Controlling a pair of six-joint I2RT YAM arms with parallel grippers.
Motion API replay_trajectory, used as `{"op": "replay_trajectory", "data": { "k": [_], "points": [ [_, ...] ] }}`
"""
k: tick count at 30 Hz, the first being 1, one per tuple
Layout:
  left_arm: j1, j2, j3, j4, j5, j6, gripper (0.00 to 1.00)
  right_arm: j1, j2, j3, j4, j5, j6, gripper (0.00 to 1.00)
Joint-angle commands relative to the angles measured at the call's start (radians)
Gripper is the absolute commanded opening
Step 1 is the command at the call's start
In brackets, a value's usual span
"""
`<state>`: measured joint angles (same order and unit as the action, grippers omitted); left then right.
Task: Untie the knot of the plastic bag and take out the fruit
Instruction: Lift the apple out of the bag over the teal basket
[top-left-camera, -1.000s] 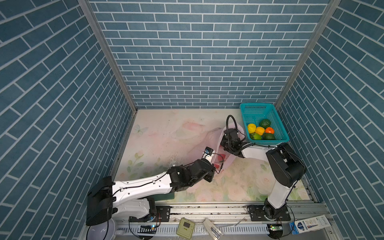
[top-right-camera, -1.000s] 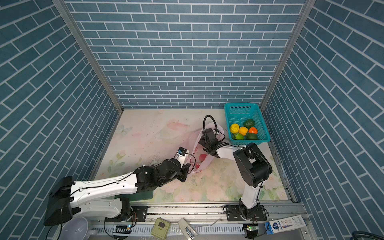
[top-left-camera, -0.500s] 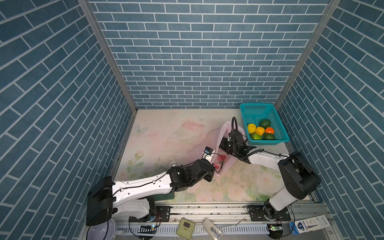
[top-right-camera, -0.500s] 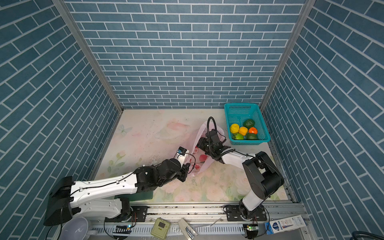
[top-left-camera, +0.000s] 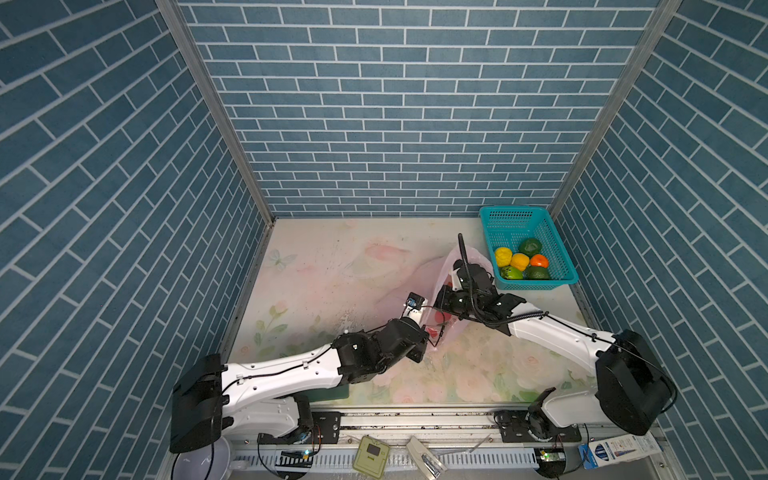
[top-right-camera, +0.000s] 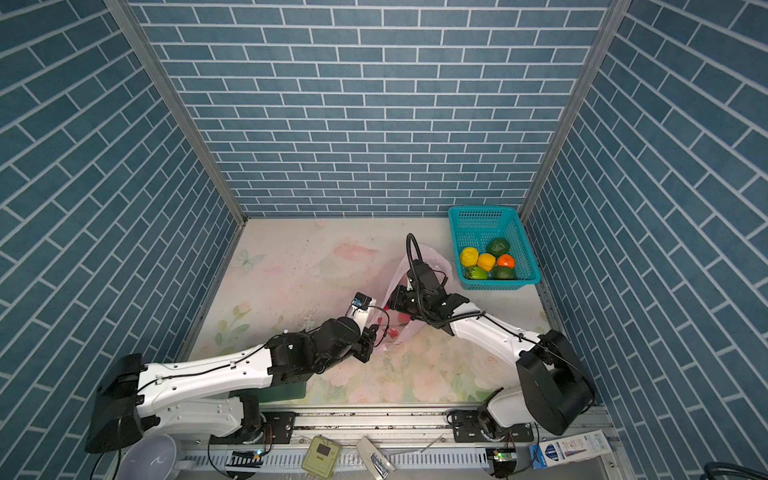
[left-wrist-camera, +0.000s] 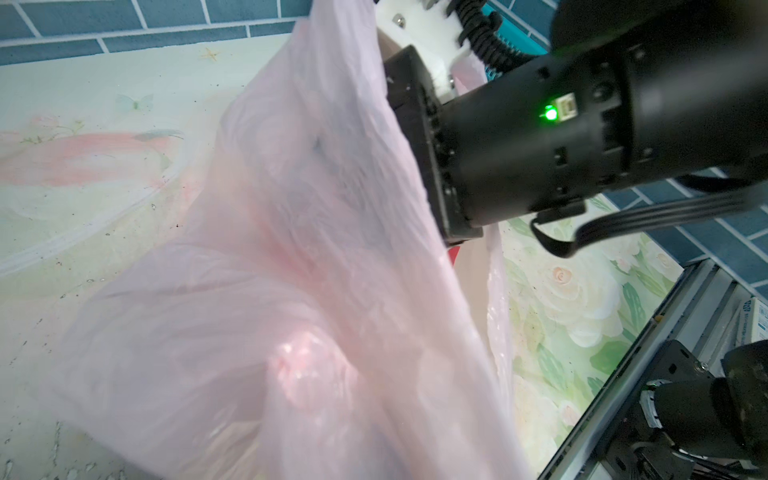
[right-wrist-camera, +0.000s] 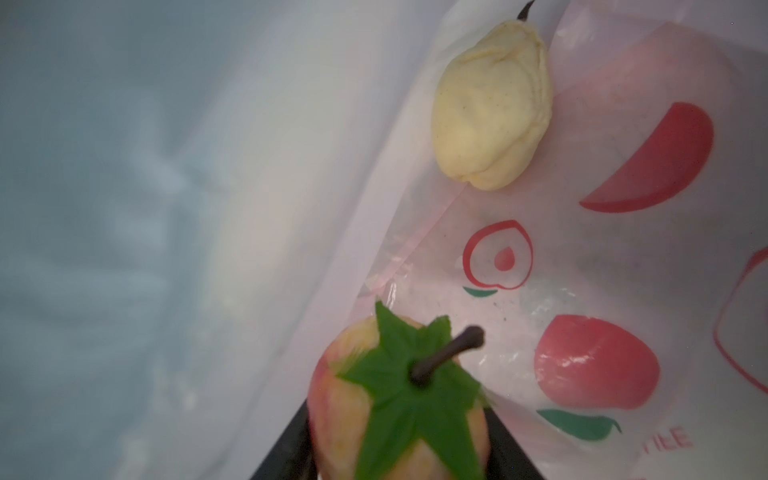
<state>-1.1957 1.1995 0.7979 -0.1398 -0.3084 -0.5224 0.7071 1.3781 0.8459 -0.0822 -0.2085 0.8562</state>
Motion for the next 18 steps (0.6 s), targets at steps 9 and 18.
{"op": "replay_trajectory", "data": {
  "k": [9,18],
  "points": [
    [0.023,-0.034,0.005,-0.04,-0.012,0.043,0.0,0.02,-0.208,0.103,-0.392,0.03,-0.075,0.39],
    [0.031,-0.035,0.011,-0.049,0.002,0.054,0.0,-0.038,-0.318,0.197,-0.576,0.039,-0.099,0.39]
  ]
}}
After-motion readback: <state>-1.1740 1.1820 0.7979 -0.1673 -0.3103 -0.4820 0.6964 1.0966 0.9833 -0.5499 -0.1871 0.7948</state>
